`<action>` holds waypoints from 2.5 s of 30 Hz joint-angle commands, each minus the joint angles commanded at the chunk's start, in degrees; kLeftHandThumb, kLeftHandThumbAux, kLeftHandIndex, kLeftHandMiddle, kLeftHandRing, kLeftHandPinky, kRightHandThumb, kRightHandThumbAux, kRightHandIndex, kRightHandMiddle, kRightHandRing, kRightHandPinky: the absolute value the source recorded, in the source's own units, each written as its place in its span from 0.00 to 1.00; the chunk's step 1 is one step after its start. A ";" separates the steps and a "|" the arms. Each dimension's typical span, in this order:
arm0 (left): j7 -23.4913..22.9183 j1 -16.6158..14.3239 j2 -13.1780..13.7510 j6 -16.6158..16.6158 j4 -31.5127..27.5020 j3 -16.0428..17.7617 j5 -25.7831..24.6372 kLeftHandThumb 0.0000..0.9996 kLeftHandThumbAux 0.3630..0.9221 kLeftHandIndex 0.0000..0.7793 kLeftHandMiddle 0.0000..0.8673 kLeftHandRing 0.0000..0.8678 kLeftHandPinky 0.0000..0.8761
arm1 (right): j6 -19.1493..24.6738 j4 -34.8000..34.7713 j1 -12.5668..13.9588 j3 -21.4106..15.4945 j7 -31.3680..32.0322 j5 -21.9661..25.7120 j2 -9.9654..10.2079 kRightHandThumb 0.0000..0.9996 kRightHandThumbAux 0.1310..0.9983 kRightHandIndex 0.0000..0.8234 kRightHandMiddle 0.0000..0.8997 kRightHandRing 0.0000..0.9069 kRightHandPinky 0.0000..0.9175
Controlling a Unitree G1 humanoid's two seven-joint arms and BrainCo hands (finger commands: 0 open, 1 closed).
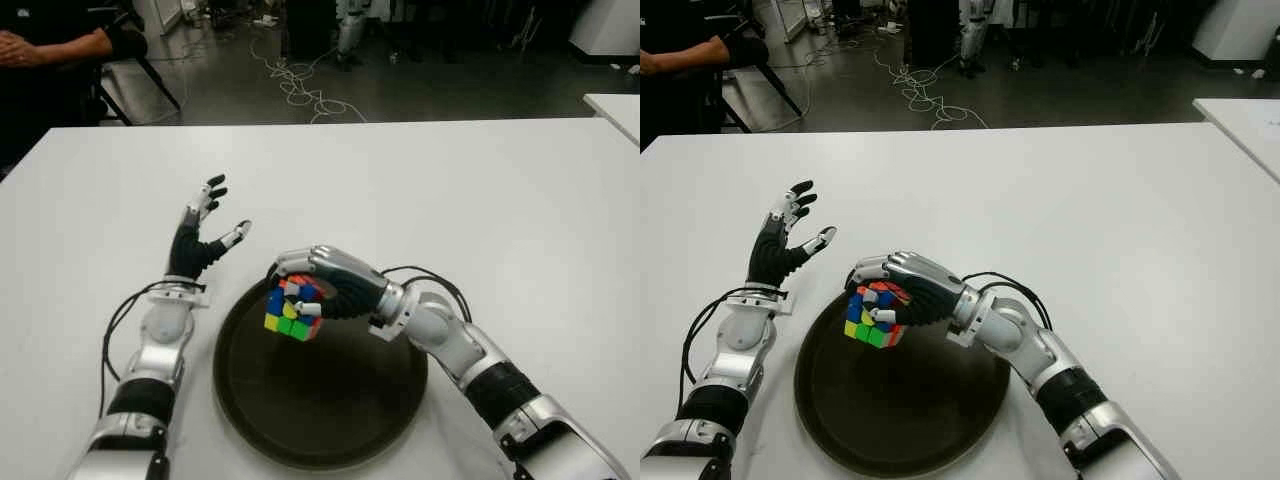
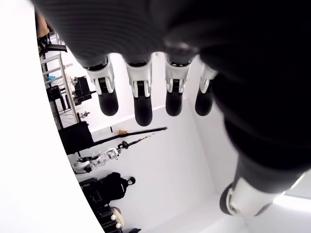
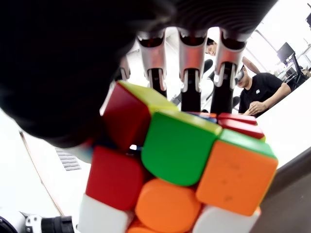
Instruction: Pick up the Rubik's Cube and put it in the plate
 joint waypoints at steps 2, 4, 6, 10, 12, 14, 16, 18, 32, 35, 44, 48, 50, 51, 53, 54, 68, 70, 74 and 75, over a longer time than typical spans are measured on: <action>-0.39 -0.07 -0.09 -0.27 0.10 0.07 -0.48 0.05 0.67 0.10 0.13 0.10 0.09 | 0.12 -0.03 0.08 0.04 0.10 0.09 0.03 0.37 0.77 0.30 0.15 0.14 0.13; -0.71 -0.21 -0.12 -0.59 0.35 0.15 -0.91 0.06 0.67 0.10 0.13 0.11 0.10 | 0.03 0.11 0.06 0.11 0.23 0.28 0.07 0.15 0.81 0.18 0.13 0.12 0.11; -1.02 -0.31 -0.14 -0.86 0.55 0.24 -1.25 0.07 0.67 0.10 0.13 0.11 0.10 | -0.09 0.23 0.08 0.18 0.40 0.53 0.13 0.08 0.80 0.14 0.13 0.11 0.10; -1.53 -0.39 -0.16 -1.14 0.79 0.29 -1.77 0.07 0.65 0.10 0.13 0.11 0.09 | -0.26 0.39 0.12 0.24 0.88 1.08 0.20 0.02 0.78 0.09 0.12 0.10 0.08; -1.74 -0.50 -0.15 -1.26 0.98 0.32 -2.03 0.07 0.64 0.10 0.13 0.11 0.10 | -0.57 0.64 0.11 0.28 1.29 1.63 0.26 0.01 0.77 0.08 0.12 0.10 0.08; -1.86 -0.57 -0.14 -1.32 1.12 0.36 -2.14 0.07 0.64 0.10 0.14 0.11 0.10 | -0.79 0.79 0.10 0.27 1.47 1.87 0.30 0.00 0.76 0.07 0.11 0.10 0.07; -1.92 -0.62 -0.07 -1.43 1.19 0.35 -2.19 0.07 0.64 0.11 0.14 0.11 0.09 | -1.09 0.99 0.08 0.27 1.65 2.06 0.35 0.00 0.76 0.07 0.11 0.10 0.07; -1.90 -0.67 0.00 -1.58 1.25 0.34 -2.17 0.05 0.66 0.11 0.14 0.11 0.08 | -1.37 1.19 0.02 0.28 1.87 2.26 0.41 0.00 0.76 0.06 0.11 0.10 0.07; -1.55 -0.81 0.10 -1.80 1.50 0.44 -1.97 0.02 0.68 0.10 0.13 0.11 0.08 | -1.53 1.34 -0.04 0.10 2.62 2.59 0.48 0.00 0.76 0.06 0.10 0.09 0.07; -1.57 -0.71 0.10 -1.77 1.32 0.40 -1.93 0.01 0.68 0.10 0.13 0.10 0.06 | -1.63 1.32 -0.10 0.16 2.65 2.43 0.35 0.00 0.76 0.06 0.10 0.09 0.06; -2.07 -0.84 -0.02 -1.19 1.16 0.52 -2.51 0.05 0.71 0.10 0.14 0.11 0.09 | -2.06 0.89 -0.50 0.28 3.36 2.46 -0.26 0.00 0.75 0.05 0.09 0.06 0.02; -2.34 -0.86 -0.05 -0.94 1.13 0.56 -2.77 0.06 0.68 0.10 0.14 0.11 0.08 | -2.31 0.77 -0.66 0.29 3.97 2.64 -0.50 0.00 0.75 0.05 0.08 0.05 0.01; -2.38 -0.88 -0.05 -0.90 1.18 0.59 -2.83 0.06 0.68 0.10 0.14 0.10 0.07 | -2.25 0.47 -0.73 0.30 4.61 2.89 -0.73 0.00 0.75 0.05 0.08 0.05 0.00; -2.40 -0.89 -0.05 -0.80 1.20 0.63 -2.84 0.06 0.67 0.10 0.14 0.10 0.07 | -2.11 0.22 -0.80 0.31 5.06 3.06 -0.90 0.00 0.75 0.05 0.08 0.05 0.00; -2.53 -0.91 -0.07 -0.51 1.21 0.72 -2.96 0.07 0.66 0.10 0.14 0.10 0.08 | -1.75 -0.12 -0.92 0.35 5.82 3.20 -1.15 0.00 0.75 0.05 0.07 0.04 0.00; -2.62 -0.92 -0.08 -0.35 1.21 0.76 -3.03 0.07 0.66 0.10 0.14 0.11 0.08 | -1.57 -0.24 -0.96 0.37 6.14 3.20 -1.23 0.00 0.75 0.05 0.07 0.03 0.00; -3.81 -1.27 -0.15 0.78 1.08 0.95 -4.14 0.08 0.62 0.11 0.14 0.10 0.06 | 0.03 -3.53 -2.23 -1.03 9.81 4.61 -3.29 0.00 0.70 0.03 0.04 0.00 0.00; -4.13 -1.35 -0.20 1.15 1.00 0.96 -4.36 0.08 0.60 0.10 0.13 0.09 0.06 | 0.21 -3.84 -2.63 -1.42 10.26 5.13 -3.61 0.00 0.70 0.02 0.03 0.00 0.00; -4.14 -1.38 -0.32 2.13 0.66 0.89 -4.35 0.10 0.55 0.10 0.13 0.09 0.06 | 0.79 -4.50 -5.57 -4.56 12.29 8.77 -5.91 0.00 0.70 0.02 0.02 0.00 0.00; -4.00 -1.38 -0.36 2.35 0.59 0.85 -4.26 0.10 0.54 0.10 0.12 0.09 0.06 | 0.82 -4.55 -6.01 -5.31 12.44 9.26 -6.33 0.00 0.70 0.02 0.02 0.00 0.00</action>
